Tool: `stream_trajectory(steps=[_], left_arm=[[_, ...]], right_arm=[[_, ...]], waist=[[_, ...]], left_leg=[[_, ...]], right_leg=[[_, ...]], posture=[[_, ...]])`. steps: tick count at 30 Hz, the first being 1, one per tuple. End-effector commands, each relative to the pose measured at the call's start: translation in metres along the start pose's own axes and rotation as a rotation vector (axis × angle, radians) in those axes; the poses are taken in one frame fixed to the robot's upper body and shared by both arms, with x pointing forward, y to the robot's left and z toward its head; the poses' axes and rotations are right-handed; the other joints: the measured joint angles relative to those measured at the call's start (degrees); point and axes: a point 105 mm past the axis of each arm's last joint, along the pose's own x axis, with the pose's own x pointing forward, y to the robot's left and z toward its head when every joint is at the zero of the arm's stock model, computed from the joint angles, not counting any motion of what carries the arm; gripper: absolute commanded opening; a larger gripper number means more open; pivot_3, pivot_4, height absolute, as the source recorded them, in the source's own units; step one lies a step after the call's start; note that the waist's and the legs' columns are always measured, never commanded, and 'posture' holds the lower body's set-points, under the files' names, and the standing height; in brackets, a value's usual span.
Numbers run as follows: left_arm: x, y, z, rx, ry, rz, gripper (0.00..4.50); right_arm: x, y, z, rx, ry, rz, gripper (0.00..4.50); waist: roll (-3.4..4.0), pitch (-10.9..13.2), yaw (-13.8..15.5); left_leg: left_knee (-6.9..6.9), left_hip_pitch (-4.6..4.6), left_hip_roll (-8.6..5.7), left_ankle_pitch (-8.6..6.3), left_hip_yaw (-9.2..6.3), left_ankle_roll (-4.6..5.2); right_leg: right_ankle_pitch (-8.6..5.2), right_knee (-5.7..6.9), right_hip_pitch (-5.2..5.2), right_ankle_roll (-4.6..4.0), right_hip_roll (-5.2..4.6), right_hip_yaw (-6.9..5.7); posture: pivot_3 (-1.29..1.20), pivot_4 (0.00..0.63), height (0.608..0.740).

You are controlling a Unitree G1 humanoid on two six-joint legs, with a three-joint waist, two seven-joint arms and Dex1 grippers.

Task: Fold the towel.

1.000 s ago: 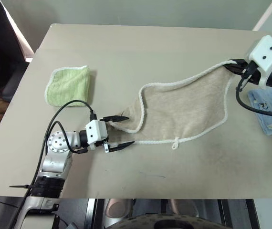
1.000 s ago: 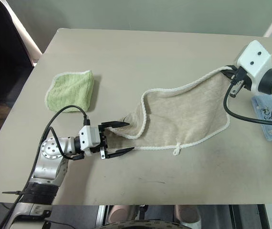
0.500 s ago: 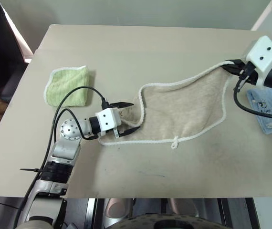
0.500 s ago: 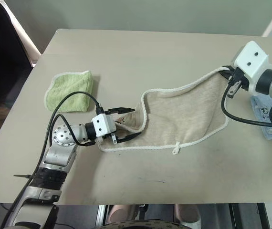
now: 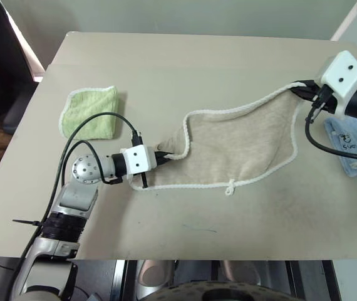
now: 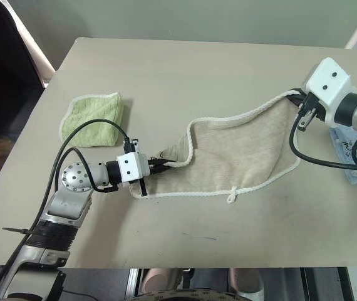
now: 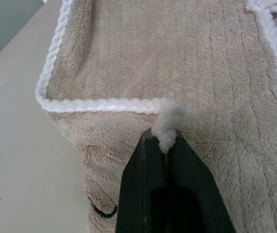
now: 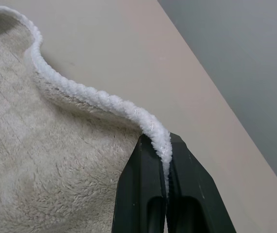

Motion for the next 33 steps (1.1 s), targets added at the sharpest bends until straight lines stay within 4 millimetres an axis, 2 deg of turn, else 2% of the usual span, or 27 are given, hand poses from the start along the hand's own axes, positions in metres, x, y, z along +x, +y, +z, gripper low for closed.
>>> stream_trajectory(steps=[1, 4, 6, 9, 14, 16, 17, 20, 22, 27, 30, 33], left_arm=[[-0.006, 0.018, 0.006, 0.016, -0.007, 0.084, 0.03], [-0.013, 0.052, 0.003, -0.070, -0.022, 0.300, 0.03], [-0.019, 0.075, -0.002, -0.059, 0.002, 0.448, 0.03], [-0.039, 0.118, -0.012, -0.092, 0.026, 0.746, 0.03], [-0.066, 0.171, -0.029, -0.177, 0.038, 1.119, 0.03], [-0.069, 0.188, -0.028, -0.219, -0.002, 1.209, 0.03], [-0.067, 0.197, -0.020, -0.230, -0.048, 1.233, 0.03], [-0.063, 0.216, -0.005, -0.254, -0.138, 1.274, 0.03], [-0.060, 0.226, 0.005, -0.292, -0.196, 1.300, 0.03], [-0.052, 0.244, 0.027, -0.428, -0.343, 1.359, 0.03], [-0.052, 0.253, 0.037, -0.527, -0.427, 1.395, 0.03], [-0.059, 0.260, 0.047, -0.511, -0.449, 1.440, 0.03]], right_arm=[[-0.007, -0.008, 0.007, -0.034, -0.019, -0.038, 0.00], [-0.011, -0.012, 0.005, -0.013, -0.013, -0.054, 0.00], [-0.015, -0.015, 0.003, 0.010, -0.011, -0.071, 0.00], [-0.020, -0.025, 0.002, 0.050, -0.004, -0.115, 0.00], [-0.028, -0.042, -0.003, 0.133, 0.017, -0.203, 0.00], [-0.029, -0.048, -0.006, 0.141, 0.039, -0.229, 0.00], [-0.031, -0.053, -0.009, 0.148, 0.053, -0.248, 0.00], [-0.032, -0.064, -0.015, 0.171, 0.070, -0.289, 0.00], [-0.031, -0.070, -0.017, 0.184, 0.072, -0.315, 0.00], [-0.016, -0.089, -0.016, 0.219, 0.042, -0.383, 0.00], [-0.009, -0.105, -0.017, 0.223, 0.033, -0.453, 0.00], [-0.009, -0.123, -0.018, 0.203, 0.028, -0.547, 0.00]], waist=[[0.00, 0.00, 0.00], [0.00, 0.00, 0.06], [0.00, 0.00, 0.12], [0.00, 0.00, 0.11], [0.00, 0.01, 0.12], [0.00, 0.02, 0.23], [0.00, 0.02, 0.38], [-0.01, 0.03, 0.43], [-0.01, 0.04, 0.43], [0.02, 0.05, 0.23], [0.05, 0.07, 0.08], [0.07, 0.08, 0.08]], left_leg=[[0.00, 0.00, 0.00, 0.01, 0.00, -0.01], [0.00, 0.00, 0.00, 0.03, 0.00, -0.04], [0.00, -0.01, 0.00, 0.12, 0.00, -0.07], [-0.01, 0.02, -0.01, 0.27, 0.01, -0.15], [-0.02, 0.03, -0.04, 0.57, 0.02, -0.29], [-0.05, 0.00, -0.04, 0.63, 0.02, -0.21], [-0.04, 0.00, -0.06, 0.66, 0.02, -0.17], [-0.04, -0.07, -0.09, 0.72, 0.02, -0.06], [-0.03, -0.10, -0.10, 0.73, 0.02, -0.05], [-0.11, -0.13, -0.08, 0.74, 0.04, -0.06], [-0.13, -0.24, -0.06, 0.94, 0.05, -0.40], [-0.12, -0.64, -0.05, 1.09, 0.06, -0.62]], right_leg=[[0.00, 0.00, 0.00, 0.00, 0.00, 0.00], [0.01, 0.02, 0.00, 0.02, 0.00, -0.01], [0.04, 0.03, 0.00, -0.02, -0.01, -0.02], [0.15, 0.04, 0.03, 0.03, -0.03, -0.02], [0.43, 0.02, 0.03, 0.24, -0.04, -0.02], [0.55, -0.03, 0.02, 0.23, -0.04, -0.02], [0.58, -0.02, 0.03, 0.28, -0.04, -0.03], [0.70, -0.16, 0.02, 0.21, -0.04, -0.03], [0.84, -0.20, 0.02, 0.45, -0.05, -0.02], [0.91, -0.21, -0.06, 0.59, -0.02, -0.01], [0.92, -0.19, -0.22, 0.60, 0.01, 0.01], [0.94, -0.11, -0.66, 0.61, 0.01, 0.02]], posture=[[0.00, 0.150, 0.728], [0.00, 0.150, 0.728], [0.00, 0.150, 0.728], [0.00, 0.150, 0.728], [0.00, 0.150, 0.728], [0.00, 0.150, 0.728], [0.00, 0.150, 0.728], [0.00, 0.150, 0.728], [0.00, 0.150, 0.728], [0.00, 0.150, 0.728], [0.00, 0.150, 0.728], [0.00, 0.150, 0.728]])
